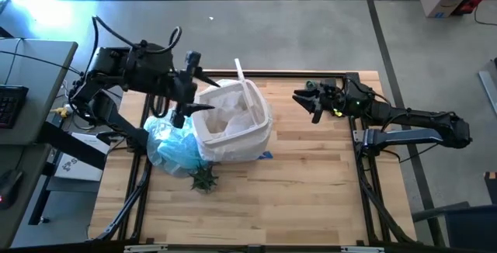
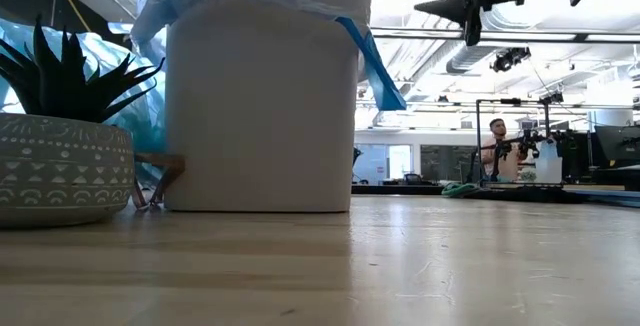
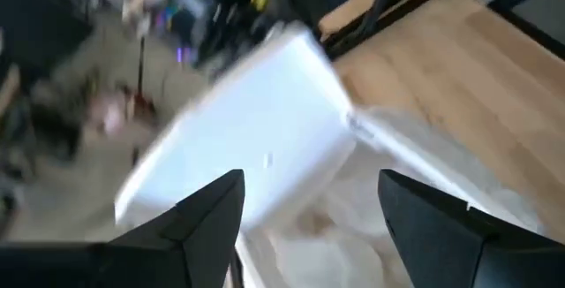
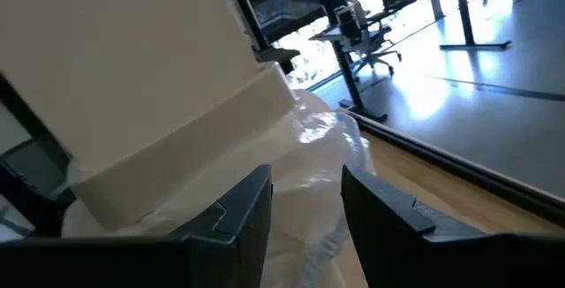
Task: Place trash/remove bag and relplace
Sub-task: Close the trash bin using the trash bin lid
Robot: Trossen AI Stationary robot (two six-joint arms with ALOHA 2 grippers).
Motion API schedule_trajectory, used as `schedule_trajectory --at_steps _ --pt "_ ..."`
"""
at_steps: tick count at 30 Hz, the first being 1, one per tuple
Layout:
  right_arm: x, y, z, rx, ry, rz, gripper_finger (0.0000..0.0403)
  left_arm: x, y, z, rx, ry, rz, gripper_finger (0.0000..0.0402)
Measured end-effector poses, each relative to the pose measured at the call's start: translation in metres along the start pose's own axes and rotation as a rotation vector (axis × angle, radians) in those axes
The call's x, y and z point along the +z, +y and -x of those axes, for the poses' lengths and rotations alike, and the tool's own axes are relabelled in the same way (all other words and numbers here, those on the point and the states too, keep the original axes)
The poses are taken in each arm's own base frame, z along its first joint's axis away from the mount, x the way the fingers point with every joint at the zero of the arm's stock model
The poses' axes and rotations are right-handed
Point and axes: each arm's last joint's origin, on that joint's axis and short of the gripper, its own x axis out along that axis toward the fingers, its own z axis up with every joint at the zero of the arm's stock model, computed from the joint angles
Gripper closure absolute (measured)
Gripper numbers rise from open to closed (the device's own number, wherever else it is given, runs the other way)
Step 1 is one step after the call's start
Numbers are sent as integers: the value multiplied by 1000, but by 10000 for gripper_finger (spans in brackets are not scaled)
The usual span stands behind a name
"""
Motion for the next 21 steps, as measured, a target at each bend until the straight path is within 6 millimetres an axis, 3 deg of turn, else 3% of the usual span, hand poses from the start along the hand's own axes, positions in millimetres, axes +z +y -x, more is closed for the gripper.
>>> schedule_trajectory --at_steps 5,14,18,21 --pt "0 7 0 40 -9 13 275 -19 4 -7 25 197 216 160" --pt "0 8 0 40 -16 21 275 -61 -7 -52 40 494 392 163" --pt "-1 7 0 39 -9 33 275 -71 -14 -57 73 496 407 163" --pt "-1 7 0 38 -7 47 275 -72 -14 -49 122 405 420 163"
